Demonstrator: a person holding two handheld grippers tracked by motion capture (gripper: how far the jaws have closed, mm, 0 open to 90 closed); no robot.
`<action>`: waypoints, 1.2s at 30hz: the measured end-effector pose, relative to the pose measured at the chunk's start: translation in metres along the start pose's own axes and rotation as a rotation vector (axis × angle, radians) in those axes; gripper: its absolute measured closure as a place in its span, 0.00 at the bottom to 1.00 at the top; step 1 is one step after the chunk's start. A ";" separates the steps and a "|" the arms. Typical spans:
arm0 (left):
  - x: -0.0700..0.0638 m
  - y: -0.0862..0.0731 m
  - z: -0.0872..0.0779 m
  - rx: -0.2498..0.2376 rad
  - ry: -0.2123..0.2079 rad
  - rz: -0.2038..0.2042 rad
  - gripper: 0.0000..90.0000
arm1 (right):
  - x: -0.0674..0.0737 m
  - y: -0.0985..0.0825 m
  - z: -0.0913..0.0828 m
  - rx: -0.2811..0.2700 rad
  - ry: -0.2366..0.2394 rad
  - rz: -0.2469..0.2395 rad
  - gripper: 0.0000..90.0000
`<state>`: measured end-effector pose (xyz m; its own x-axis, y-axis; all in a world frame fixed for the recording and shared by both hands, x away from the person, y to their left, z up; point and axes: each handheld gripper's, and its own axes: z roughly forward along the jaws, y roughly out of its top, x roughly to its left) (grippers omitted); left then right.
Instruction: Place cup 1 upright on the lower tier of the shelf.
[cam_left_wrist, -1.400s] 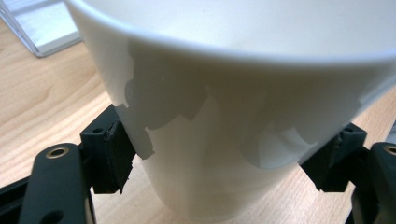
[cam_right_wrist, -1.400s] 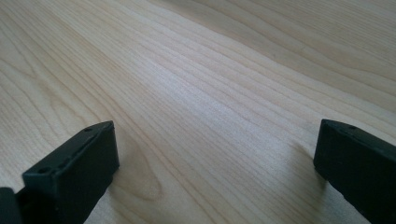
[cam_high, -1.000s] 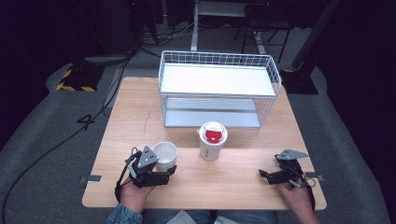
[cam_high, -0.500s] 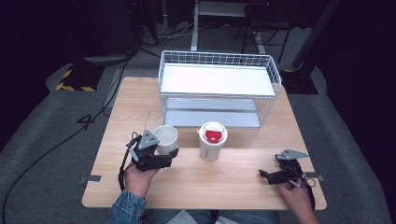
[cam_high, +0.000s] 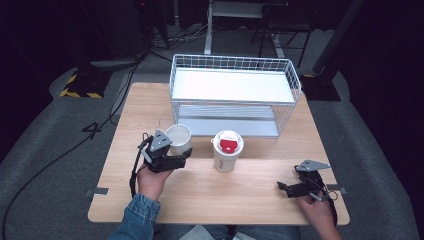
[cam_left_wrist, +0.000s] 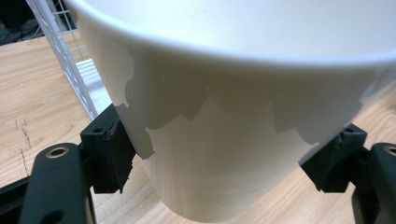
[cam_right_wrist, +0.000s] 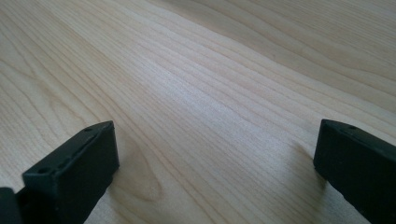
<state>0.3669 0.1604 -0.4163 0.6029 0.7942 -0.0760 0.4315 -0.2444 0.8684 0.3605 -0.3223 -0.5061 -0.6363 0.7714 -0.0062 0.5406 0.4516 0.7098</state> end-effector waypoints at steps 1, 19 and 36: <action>0.002 0.003 0.003 0.003 0.006 0.010 0.26 | 0.000 0.000 0.000 0.000 0.002 0.000 0.00; 0.008 0.021 0.046 -0.017 0.043 0.047 0.26 | 0.000 0.000 0.000 -0.001 0.000 0.001 0.00; 0.012 0.020 0.080 -0.078 0.066 0.004 0.26 | 0.000 0.000 0.000 -0.001 0.000 0.002 0.00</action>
<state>0.4366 0.1202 -0.4392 0.5581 0.8287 -0.0425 0.3740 -0.2055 0.9044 0.3607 -0.3217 -0.5062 -0.6352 0.7724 -0.0046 0.5412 0.4493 0.7108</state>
